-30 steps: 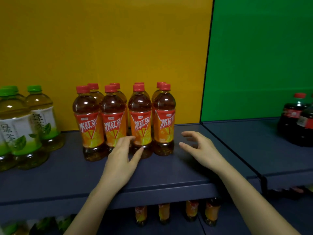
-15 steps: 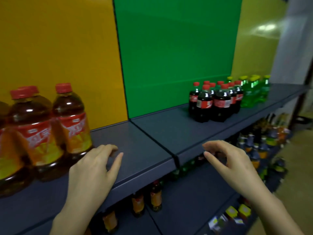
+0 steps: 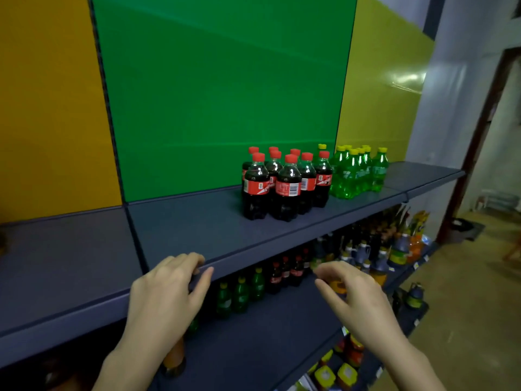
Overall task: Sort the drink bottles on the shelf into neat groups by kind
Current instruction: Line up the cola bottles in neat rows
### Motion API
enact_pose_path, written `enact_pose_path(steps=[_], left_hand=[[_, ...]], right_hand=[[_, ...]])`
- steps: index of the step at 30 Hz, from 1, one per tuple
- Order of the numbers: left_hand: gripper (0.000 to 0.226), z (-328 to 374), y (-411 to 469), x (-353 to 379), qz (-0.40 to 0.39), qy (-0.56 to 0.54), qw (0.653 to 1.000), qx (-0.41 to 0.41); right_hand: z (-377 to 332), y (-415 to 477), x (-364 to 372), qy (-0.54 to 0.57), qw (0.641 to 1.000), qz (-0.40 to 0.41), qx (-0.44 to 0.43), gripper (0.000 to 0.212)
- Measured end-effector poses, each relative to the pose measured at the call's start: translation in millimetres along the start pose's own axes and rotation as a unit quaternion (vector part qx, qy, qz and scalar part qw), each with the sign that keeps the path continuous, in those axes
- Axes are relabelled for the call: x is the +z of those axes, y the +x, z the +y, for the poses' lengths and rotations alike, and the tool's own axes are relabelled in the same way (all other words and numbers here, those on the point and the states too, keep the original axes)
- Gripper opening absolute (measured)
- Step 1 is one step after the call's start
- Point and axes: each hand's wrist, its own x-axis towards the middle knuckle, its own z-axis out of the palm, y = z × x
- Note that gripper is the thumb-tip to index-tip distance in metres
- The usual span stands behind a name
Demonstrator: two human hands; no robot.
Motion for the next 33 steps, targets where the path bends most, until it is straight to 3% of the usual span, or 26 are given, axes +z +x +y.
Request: enact_pose_path(steps=[6,10,20,26,29,33], left_hand=[[0.020,27.0,33.0,26.7,-0.009,0.036,0.999,-0.029],[0.036,32.1,63.3,42.7,-0.044,0.008,0.995,-0.085],[0.073,32.8,142.9,108.9,-0.091,-0.051,0.988,-0.112],[0.107,39.4,176.4,148.4,-0.137,-0.210,0.951,-0.182],[0.103,41.6,187.1,159.7,-0.128,-0.285,0.924,-0.219],[0.073,49.9,193.0,166.1,-0.116,-0.348,0.896,-0.252]], right_hand=[[36.4,51.4,-9.7,0.028,0.998,-0.008,-0.056,0.019],[48.0,90.3,-3.8,0.073,0.995,-0.007,-0.063,0.022],[53.6,181.0,27.8,0.170,0.984,0.025,-0.040,0.055],[51.9,200.1,53.5,0.219,0.974,0.045,-0.034,0.067],[47.6,201.3,62.3,0.273,0.960,0.056,-0.011,0.072],[44.3,199.9,68.9,0.310,0.948,0.068,0.004,0.071]])
